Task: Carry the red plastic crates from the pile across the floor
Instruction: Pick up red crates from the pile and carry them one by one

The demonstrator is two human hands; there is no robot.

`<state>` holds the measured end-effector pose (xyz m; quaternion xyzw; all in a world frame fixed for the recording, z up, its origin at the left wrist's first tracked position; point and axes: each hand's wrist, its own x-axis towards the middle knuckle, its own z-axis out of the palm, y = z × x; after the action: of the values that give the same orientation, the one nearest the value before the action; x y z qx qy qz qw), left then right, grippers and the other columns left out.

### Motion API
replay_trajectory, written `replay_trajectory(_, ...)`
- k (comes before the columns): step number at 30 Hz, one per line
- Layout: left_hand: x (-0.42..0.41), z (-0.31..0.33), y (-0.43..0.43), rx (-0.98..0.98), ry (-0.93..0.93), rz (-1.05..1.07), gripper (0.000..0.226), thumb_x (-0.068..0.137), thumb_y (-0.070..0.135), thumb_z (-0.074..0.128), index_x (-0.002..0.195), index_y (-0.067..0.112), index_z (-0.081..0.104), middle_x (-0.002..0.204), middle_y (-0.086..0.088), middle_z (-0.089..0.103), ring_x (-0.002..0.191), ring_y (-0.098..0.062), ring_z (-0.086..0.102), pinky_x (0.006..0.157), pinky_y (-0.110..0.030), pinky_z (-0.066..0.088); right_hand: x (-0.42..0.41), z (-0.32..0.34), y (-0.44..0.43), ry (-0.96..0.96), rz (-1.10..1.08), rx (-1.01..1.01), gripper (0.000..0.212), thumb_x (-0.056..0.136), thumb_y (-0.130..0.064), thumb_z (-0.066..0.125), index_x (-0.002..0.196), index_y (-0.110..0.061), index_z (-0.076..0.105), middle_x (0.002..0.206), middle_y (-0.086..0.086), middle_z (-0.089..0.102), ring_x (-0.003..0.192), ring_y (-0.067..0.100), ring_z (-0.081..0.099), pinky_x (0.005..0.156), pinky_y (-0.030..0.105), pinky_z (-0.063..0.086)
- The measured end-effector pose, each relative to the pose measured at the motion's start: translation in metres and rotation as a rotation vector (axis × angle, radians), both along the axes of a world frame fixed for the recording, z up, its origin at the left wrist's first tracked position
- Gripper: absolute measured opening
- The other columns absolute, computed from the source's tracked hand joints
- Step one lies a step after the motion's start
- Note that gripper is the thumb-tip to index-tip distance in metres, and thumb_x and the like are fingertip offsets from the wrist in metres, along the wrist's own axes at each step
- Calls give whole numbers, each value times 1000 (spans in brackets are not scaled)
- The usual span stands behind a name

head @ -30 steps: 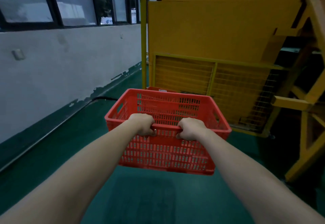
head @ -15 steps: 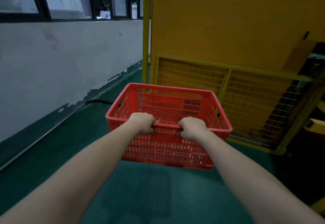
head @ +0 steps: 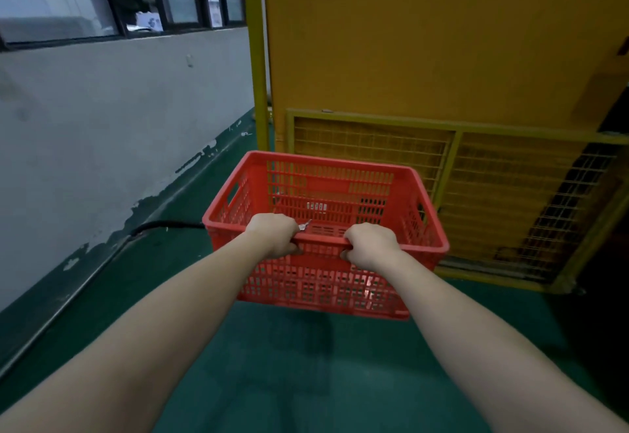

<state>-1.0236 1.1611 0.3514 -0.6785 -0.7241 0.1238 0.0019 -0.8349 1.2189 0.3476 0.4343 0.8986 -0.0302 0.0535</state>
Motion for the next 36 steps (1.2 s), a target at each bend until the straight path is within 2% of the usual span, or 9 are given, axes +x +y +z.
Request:
replay_trajectory(10,-96,-38,176,-9,-13,-39,33,90,52,55,101,22,60,102,1,65,94,-24,63,71,-35,52,-91,-30,167,-19,-31,0,21,91,-39,59,82,-22,52,102,3,67,96,28,63,70,34,45)
replay_trajectory(17,-149,-55,302,-12,-40,-32,34,90,53,56,103,22,62,107,-1,63,102,-25,60,70,-34,45,-148,-44,299,-54,1,-7,25,93,-39,56,103,-18,65,111,4,66,105,28,62,72,33,44)
replay_trajectory(21,-175,-70,354,-39,-52,-29,35,91,51,54,107,21,63,112,-3,64,106,-26,60,75,-33,45,-174,-59,351,-66,2,-44,22,93,-36,55,103,-18,65,111,5,67,105,29,62,78,35,48)
replay_trajectory(27,-211,-106,430,-86,-78,-65,34,91,52,54,102,21,64,106,-1,67,101,-25,63,74,-33,48,-207,-96,423,-74,-22,-98,20,93,-35,55,102,-20,66,110,5,68,105,30,63,79,36,49)
replay_trajectory(31,-237,-141,487,-131,-94,-91,35,92,53,53,100,21,64,102,-1,67,99,-26,63,69,-32,45,-232,-131,475,-92,-58,-138,20,94,-35,55,103,-20,65,110,5,68,105,30,62,79,35,48)
replay_trajectory(36,-271,-191,548,-207,-135,-86,34,93,52,51,95,20,63,89,1,63,92,-25,63,65,-31,46,-266,-178,533,-126,-73,-168,21,94,-35,54,103,-19,65,108,6,68,104,31,62,76,34,47)
